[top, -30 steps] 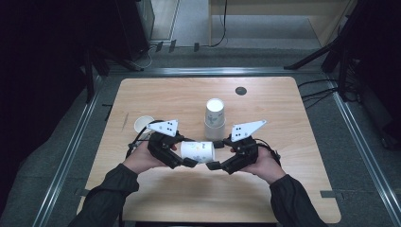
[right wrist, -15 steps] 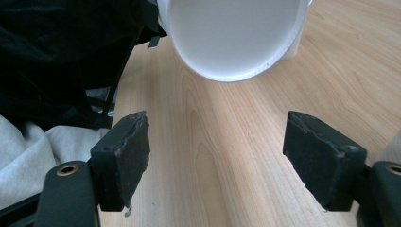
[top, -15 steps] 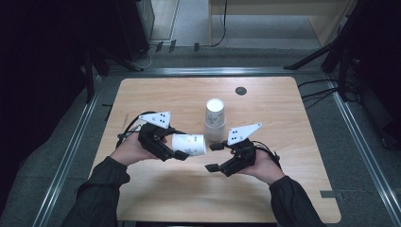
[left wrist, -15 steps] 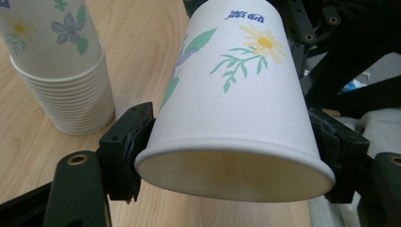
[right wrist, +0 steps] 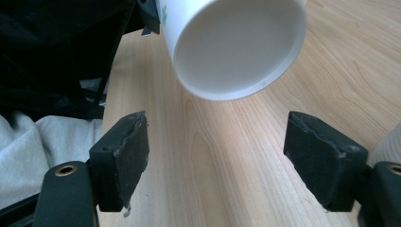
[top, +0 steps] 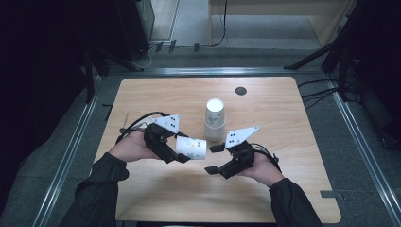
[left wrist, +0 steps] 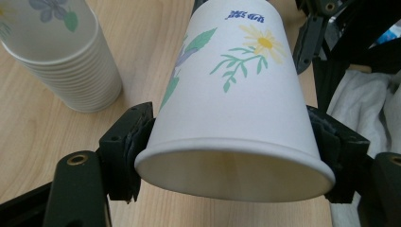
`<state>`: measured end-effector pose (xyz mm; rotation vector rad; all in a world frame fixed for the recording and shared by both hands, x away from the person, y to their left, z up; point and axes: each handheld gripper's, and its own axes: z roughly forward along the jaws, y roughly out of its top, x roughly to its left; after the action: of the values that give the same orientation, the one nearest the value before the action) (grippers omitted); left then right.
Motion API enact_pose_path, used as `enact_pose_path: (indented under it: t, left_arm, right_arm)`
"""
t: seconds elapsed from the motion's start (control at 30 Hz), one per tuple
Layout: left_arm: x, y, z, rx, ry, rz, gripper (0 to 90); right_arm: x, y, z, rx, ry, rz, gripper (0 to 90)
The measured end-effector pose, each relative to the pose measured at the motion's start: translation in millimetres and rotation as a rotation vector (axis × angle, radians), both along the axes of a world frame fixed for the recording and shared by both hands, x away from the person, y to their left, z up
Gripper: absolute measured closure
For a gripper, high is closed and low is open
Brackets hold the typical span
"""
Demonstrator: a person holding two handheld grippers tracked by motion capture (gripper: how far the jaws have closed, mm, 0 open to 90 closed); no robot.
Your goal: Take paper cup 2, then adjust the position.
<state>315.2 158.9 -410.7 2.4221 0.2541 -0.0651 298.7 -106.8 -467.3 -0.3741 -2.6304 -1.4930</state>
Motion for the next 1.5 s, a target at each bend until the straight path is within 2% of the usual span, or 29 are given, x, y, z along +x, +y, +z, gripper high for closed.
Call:
enact_pose_path:
  t: [0.13,0.4,0.6,0.77,0.9,1.13,1.5]
  left_arm:
    - [2.1,-4.1,-3.2,0.052,0.019,-0.013,25.5]
    - [4.0,-15.7,-7.0,0.158,0.008,-0.035,25.6]
    - [0.6,-26.2,-11.2,0.180,0.001,-0.062,25.5]
    - [0.3,-33.5,-18.7,0.245,-0.004,-0.069,25.6]
    - [-1.2,-39.3,-23.1,0.278,0.000,-0.076,25.5]
    - [-4.2,-46.2,-25.1,0.304,0.004,-0.096,25.5]
    - [-5.1,-49.4,-27.7,0.300,0.002,-0.113,25.4]
  right_arm:
    - [0.3,-1.1,-2.1,-0.012,0.002,-0.010,23.4]
    - [0.5,3.5,-8.1,-0.037,-0.003,-0.011,23.1]
    - [-0.5,12.3,-13.7,-0.074,-0.008,0.006,23.0]
    - [0.2,17.3,-19.3,-0.091,-0.015,0.015,23.1]
    - [0.0,20.2,-21.9,-0.098,-0.010,0.021,23.3]
    - [-1.6,24.7,-23.4,-0.105,-0.006,0.036,27.2]
    - [-1.4,25.4,-24.0,-0.123,0.000,0.040,33.3]
